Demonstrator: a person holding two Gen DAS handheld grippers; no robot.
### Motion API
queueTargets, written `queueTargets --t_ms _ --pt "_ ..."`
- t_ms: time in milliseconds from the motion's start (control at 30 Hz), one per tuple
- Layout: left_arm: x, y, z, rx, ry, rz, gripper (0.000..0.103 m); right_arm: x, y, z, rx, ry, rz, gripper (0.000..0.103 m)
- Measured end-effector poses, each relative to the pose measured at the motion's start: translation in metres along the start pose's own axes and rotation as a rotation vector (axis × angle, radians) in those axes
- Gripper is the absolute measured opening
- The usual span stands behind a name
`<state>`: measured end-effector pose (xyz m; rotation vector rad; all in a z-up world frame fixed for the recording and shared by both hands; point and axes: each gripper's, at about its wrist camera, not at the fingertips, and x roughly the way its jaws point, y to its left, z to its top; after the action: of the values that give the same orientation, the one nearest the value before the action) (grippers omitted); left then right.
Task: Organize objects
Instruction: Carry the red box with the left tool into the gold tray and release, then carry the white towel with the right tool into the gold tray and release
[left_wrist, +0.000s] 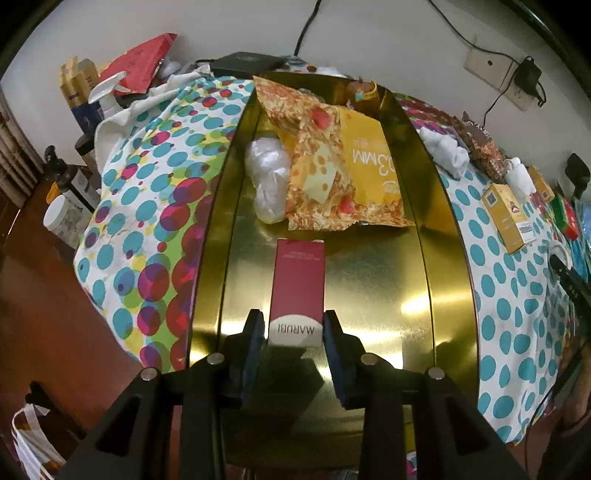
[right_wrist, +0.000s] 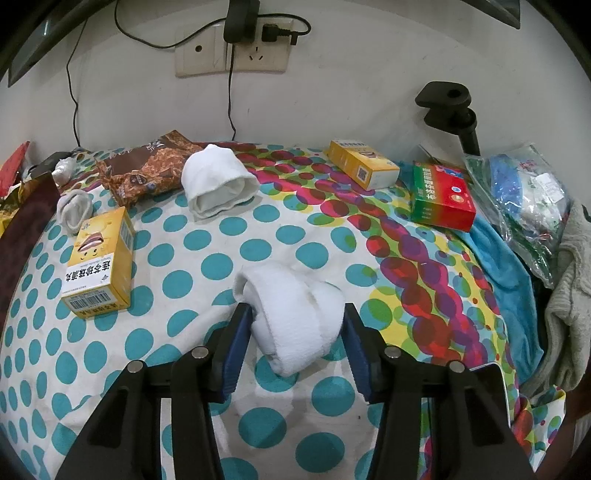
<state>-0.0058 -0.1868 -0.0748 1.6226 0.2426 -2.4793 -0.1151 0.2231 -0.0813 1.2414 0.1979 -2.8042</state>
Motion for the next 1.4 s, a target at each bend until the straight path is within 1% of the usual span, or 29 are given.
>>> queueTargets --t_ms 133,300,367,467,533,600,667,733,800,833,900,1000,1100,1200,1267,1400 --pt "-0.011 -0.001 -0.006 -0.003 -0.026 0.0 0.034 -0.004 0.0 0.0 -0.005 -0.014 0.005 0.043" --pt "-0.027 0.001 -0.014 -0.025 -0.067 -0.014 0.034 -0.011 0.004 -0.001 -0.02 -0.047 -0.019 0.043" --pt "-0.035 0.001 -0.017 -0.045 -0.099 -0.005 0.034 -0.018 0.005 -0.002 -0.025 -0.077 -0.023 0.043" --pt "-0.049 0.001 -0.025 -0.069 -0.161 -0.016 0.034 -0.027 0.006 -0.003 -0.03 -0.127 -0.021 0.043" --pt "-0.056 0.0 -0.03 -0.059 -0.191 -0.009 0.034 -0.033 0.008 -0.005 -0.044 -0.163 -0.015 0.043" --pt "-0.063 0.0 -0.037 -0.02 -0.208 0.003 0.035 -0.039 0.015 -0.006 -0.072 -0.166 -0.007 0.043" --pt "-0.069 0.002 -0.043 -0.002 -0.228 0.01 0.035 -0.047 0.023 -0.006 -0.066 -0.153 0.044 0.043" --pt "-0.077 0.006 -0.05 0.014 -0.251 0.001 0.036 -0.063 0.037 -0.004 -0.09 -0.167 0.078 0.043" --pt "-0.081 0.011 -0.054 0.009 -0.261 -0.016 0.036 -0.083 0.055 0.003 -0.109 -0.189 0.145 0.043" --pt "-0.083 0.014 -0.055 0.004 -0.267 -0.028 0.036 -0.09 0.064 0.005 -0.12 -0.196 0.165 0.043" --pt "-0.085 0.019 -0.056 -0.009 -0.269 -0.04 0.036 -0.112 0.091 0.015 -0.157 -0.212 0.25 0.043" --pt "-0.086 0.029 -0.059 -0.029 -0.269 -0.057 0.036 -0.133 0.134 0.02 -0.223 -0.215 0.35 0.043" --pt "-0.088 0.041 -0.065 -0.045 -0.273 -0.058 0.036 -0.143 0.175 0.02 -0.283 -0.195 0.429 0.043" --pt "-0.09 0.054 -0.07 -0.066 -0.272 -0.052 0.036 -0.142 0.212 0.017 -0.336 -0.16 0.483 0.043" --pt "-0.091 0.064 -0.074 -0.084 -0.273 -0.047 0.037 -0.139 0.234 0.014 -0.369 -0.143 0.499 0.043" --pt "-0.091 0.083 -0.079 -0.119 -0.266 -0.038 0.037 -0.126 0.272 0.008 -0.431 -0.105 0.493 0.043"
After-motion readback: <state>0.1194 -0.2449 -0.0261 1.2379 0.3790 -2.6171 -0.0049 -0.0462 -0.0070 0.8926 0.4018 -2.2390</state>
